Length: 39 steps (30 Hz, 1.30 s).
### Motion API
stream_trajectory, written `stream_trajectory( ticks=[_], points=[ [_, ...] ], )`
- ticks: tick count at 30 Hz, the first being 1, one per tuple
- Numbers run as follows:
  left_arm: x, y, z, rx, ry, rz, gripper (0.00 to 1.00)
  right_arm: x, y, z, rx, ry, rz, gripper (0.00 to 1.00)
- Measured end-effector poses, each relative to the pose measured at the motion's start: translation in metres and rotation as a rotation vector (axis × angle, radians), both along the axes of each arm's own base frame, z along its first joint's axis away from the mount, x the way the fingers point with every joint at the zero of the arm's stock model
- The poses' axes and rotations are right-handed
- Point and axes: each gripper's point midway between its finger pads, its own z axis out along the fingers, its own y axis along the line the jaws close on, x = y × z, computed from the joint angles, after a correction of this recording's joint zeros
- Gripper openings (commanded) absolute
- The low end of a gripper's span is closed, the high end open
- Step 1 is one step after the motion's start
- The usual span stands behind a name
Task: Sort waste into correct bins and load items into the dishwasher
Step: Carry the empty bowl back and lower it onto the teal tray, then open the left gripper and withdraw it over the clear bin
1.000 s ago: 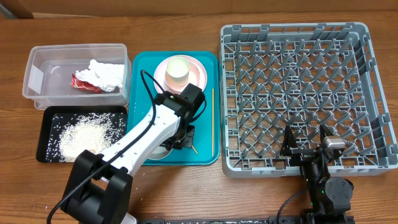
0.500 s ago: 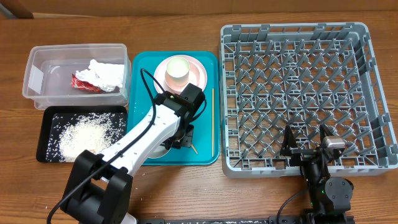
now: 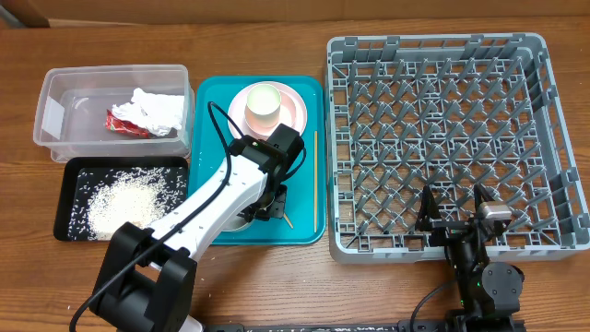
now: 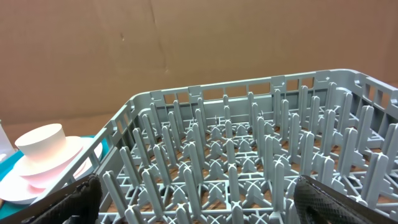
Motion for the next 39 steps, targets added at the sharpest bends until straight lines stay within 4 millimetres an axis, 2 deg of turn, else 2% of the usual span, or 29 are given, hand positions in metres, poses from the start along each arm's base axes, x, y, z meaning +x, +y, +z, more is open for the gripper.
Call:
stream_trajectory(
  ticks=[4,6,11,13,18,20,25,27,30,39],
  points=[
    [0.001,0.000,0.000,0.003,-0.007,0.008,0.21,0.000,0.000,0.000,0.000,0.000,0.000,1.00],
    [0.002,0.000,0.000,0.004,-0.013,0.010,0.21,0.000,0.000,0.000,0.001,0.000,0.000,1.00],
    [0.003,0.004,0.002,0.023,-0.019,0.011,0.12,0.000,0.000,0.000,0.000,0.000,0.000,1.00],
    [0.004,0.008,0.009,0.040,-0.011,0.018,0.11,0.000,0.000,0.000,0.000,0.000,0.000,1.00],
    [0.038,0.007,0.052,0.003,-0.103,0.065,0.14,0.000,0.000,0.000,0.000,0.000,0.000,1.00],
    [0.055,0.007,0.072,-0.033,-0.165,0.094,0.04,0.000,0.000,0.000,0.000,-0.001,0.000,1.00],
    [0.077,0.013,0.115,-0.186,-0.272,0.192,0.04,0.000,0.000,0.000,0.000,-0.001,0.000,1.00],
    [0.078,0.020,0.124,-0.246,-0.274,0.237,0.04,0.000,0.000,0.000,0.000,0.000,0.000,1.00],
    [0.073,0.027,0.124,-0.289,-0.235,0.284,0.04,0.000,0.000,0.000,0.001,0.000,0.000,1.00],
    [0.059,0.078,0.121,-0.367,-0.114,0.510,0.04,0.000,0.000,0.000,0.000,0.000,0.000,1.00]
  ],
)
